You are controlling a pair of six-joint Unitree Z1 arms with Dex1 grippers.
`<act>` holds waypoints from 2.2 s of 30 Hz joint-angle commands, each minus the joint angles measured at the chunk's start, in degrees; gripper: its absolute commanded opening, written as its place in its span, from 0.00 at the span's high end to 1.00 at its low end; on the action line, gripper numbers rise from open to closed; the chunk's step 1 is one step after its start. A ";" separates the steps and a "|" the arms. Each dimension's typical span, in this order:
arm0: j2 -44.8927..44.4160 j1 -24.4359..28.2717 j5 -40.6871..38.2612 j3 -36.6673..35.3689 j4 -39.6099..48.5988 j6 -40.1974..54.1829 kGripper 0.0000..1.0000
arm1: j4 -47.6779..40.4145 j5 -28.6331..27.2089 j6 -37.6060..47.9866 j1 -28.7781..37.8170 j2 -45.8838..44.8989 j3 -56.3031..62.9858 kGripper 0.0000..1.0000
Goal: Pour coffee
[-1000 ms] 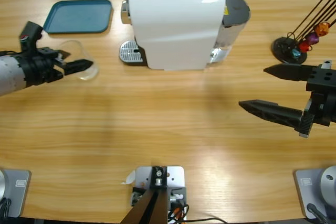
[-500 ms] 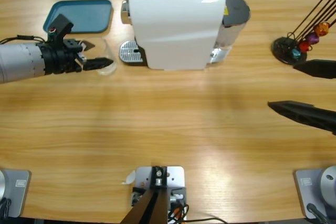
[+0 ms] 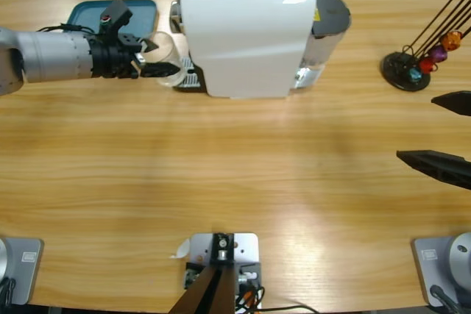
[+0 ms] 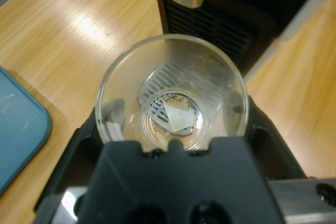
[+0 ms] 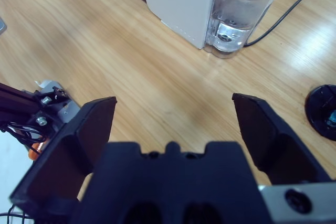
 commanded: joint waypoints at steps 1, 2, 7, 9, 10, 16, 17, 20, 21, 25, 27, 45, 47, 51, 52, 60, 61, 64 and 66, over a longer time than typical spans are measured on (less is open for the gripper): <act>6.97 -0.12 -1.57 -5.16 -1.31 0.70 0.85 | 0.79 -1.29 -0.76 0.18 -0.69 -0.63 0.00; 7.11 -0.33 -1.73 -5.43 -1.33 0.70 0.85 | 0.75 -1.42 -0.72 0.18 -0.43 -0.65 0.00; 6.86 -1.69 -1.94 -4.64 -1.31 0.79 0.85 | 0.09 -1.52 -0.63 0.18 0.76 -0.56 0.00; 6.54 -1.97 -1.94 -4.02 -1.31 0.79 0.85 | 0.09 -1.70 -0.63 0.18 0.69 -0.56 0.00; 6.42 -2.13 -1.94 -3.74 -1.31 0.79 0.85 | 0.09 -1.70 -0.63 0.18 0.61 -0.56 0.00; 5.65 -2.88 -1.85 -2.21 -1.31 0.77 0.85 | -0.53 -1.87 -0.46 0.18 1.05 -0.48 0.00; 5.58 -2.97 -1.85 -2.00 -1.31 0.79 0.85 | -0.53 -1.87 -0.46 0.18 1.03 -0.48 0.00; 5.74 -2.97 -1.94 -2.09 -1.31 0.70 0.75 | -0.53 -1.87 -0.46 0.18 1.03 -0.48 0.00; 5.89 -2.97 -1.87 -2.28 -1.31 0.70 0.60 | -0.53 -1.87 -0.46 0.18 1.03 -0.48 0.00; 6.32 -2.97 -1.87 -2.77 -1.31 0.70 0.03 | -0.53 -1.87 -0.39 0.10 1.17 -0.48 0.00; 6.14 -2.94 -1.94 -2.56 -1.31 0.70 0.00 | -0.62 -1.87 -0.32 0.11 1.29 -0.48 0.00; -13.48 -1.65 1.66 3.61 5.05 0.70 0.00 | 3.55 -2.82 0.03 0.10 4.58 -4.43 0.00; -19.09 -1.65 5.28 3.62 11.89 0.68 0.00 | 3.62 -3.72 0.12 0.10 5.72 -6.65 0.00; -28.44 -2.30 8.55 2.94 22.44 -5.49 0.00 | 4.74 -6.57 0.79 -0.29 10.36 -12.71 0.00; -30.63 -3.06 9.50 2.92 24.90 -8.68 0.00 | 4.71 -6.67 0.97 -1.17 11.52 -14.31 0.00; -41.76 -5.34 15.32 4.63 40.74 -19.78 0.01 | 8.88 1.64 -0.79 -11.61 20.45 -29.59 0.85; -42.85 -5.34 15.64 4.59 42.02 -19.78 0.01 | 9.31 3.07 -1.21 -12.54 21.88 -31.33 0.96; -44.05 -5.34 15.97 4.57 43.66 -19.78 0.00 | 9.95 5.39 -2.83 -14.27 27.22 -36.46 1.00; -44.15 -5.41 15.00 4.42 44.31 -19.65 0.00 | 11.37 4.93 -2.83 -14.32 30.74 -40.04 1.00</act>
